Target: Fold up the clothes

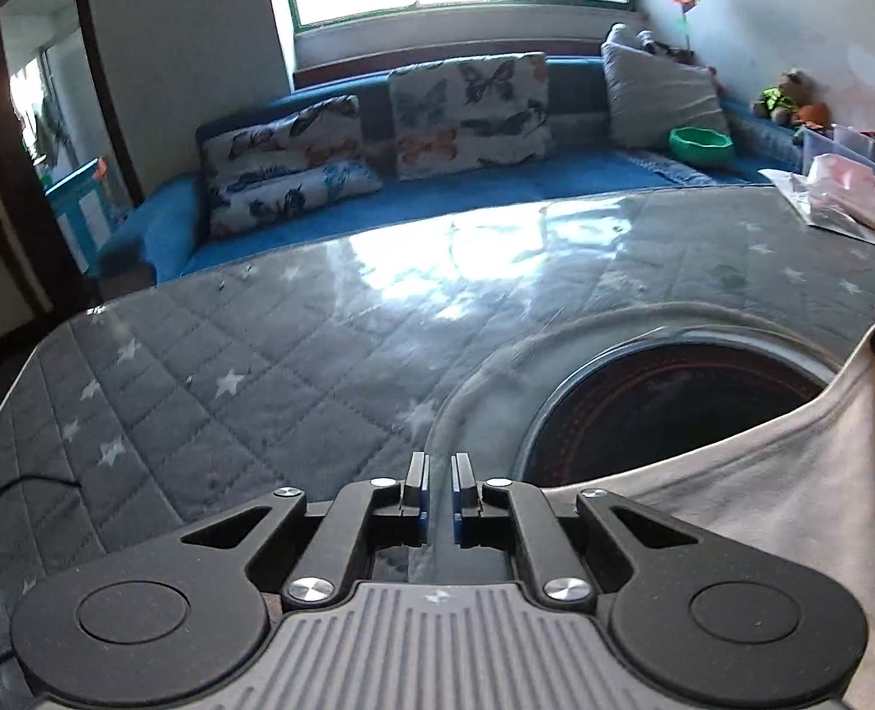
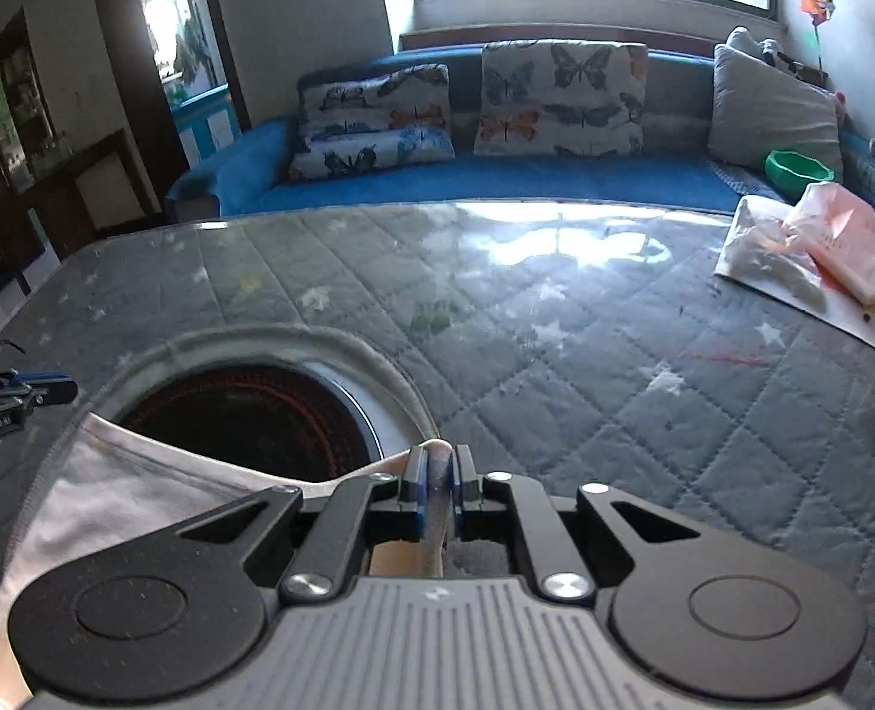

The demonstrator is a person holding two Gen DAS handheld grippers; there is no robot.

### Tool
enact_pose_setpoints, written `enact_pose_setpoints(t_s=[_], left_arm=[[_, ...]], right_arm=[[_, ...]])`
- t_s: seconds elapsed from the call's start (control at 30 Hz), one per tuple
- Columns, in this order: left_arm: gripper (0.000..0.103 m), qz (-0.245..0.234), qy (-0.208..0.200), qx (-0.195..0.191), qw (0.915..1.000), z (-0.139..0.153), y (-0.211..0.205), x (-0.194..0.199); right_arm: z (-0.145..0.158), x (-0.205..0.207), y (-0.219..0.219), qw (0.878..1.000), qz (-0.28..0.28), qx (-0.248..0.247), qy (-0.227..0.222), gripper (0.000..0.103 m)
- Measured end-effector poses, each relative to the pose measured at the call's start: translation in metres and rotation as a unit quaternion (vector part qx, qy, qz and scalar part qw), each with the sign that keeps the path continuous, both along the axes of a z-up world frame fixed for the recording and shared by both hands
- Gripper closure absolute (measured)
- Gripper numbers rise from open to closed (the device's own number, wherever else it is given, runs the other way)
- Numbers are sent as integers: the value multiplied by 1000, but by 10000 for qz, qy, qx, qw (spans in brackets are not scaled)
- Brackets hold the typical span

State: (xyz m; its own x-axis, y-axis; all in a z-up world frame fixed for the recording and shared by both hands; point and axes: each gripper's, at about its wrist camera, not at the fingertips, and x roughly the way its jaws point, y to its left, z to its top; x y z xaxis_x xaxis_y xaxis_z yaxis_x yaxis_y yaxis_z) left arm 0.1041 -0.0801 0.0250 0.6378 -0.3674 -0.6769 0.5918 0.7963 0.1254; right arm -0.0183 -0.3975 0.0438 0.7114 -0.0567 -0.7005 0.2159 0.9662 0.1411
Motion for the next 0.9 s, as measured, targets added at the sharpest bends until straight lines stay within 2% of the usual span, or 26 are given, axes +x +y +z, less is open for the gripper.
enact_pose_setpoints(t_s=[0.07, 0.17, 0.33, 0.5, 0.63, 0.77, 0.9], left_arm=[[92, -121, 11, -19, 9999, 2, 3, -8], [86, -370, 12, -133, 9992, 8, 8, -30], [74, -825, 20, -445, 9956, 23, 23, -80], [61, -1434, 7, -640, 9876, 33, 41, -142], [55, -1863, 114, -732, 9797, 34, 52, -188], [50, -2065, 269, -752, 9752, 28, 63, -221], [49, -2196, 573, -690, 9715, 19, 68, -235]], right_arm=[[-3, 0, 0, 10000, 3, -48, 38, 91], [6, -11, 5, 9995, 133, -300, 4, 90], [26, -52, 40, 9942, 997, -397, -54, 90], [37, -103, 85, 9792, 1966, -487, -71, 88], [27, -135, 114, 9689, 2412, -536, 85, 83], [10, -151, 136, 9586, 2625, -1081, 234, 76], [-1, -153, 148, 9517, 2653, -1516, 296, 74]])
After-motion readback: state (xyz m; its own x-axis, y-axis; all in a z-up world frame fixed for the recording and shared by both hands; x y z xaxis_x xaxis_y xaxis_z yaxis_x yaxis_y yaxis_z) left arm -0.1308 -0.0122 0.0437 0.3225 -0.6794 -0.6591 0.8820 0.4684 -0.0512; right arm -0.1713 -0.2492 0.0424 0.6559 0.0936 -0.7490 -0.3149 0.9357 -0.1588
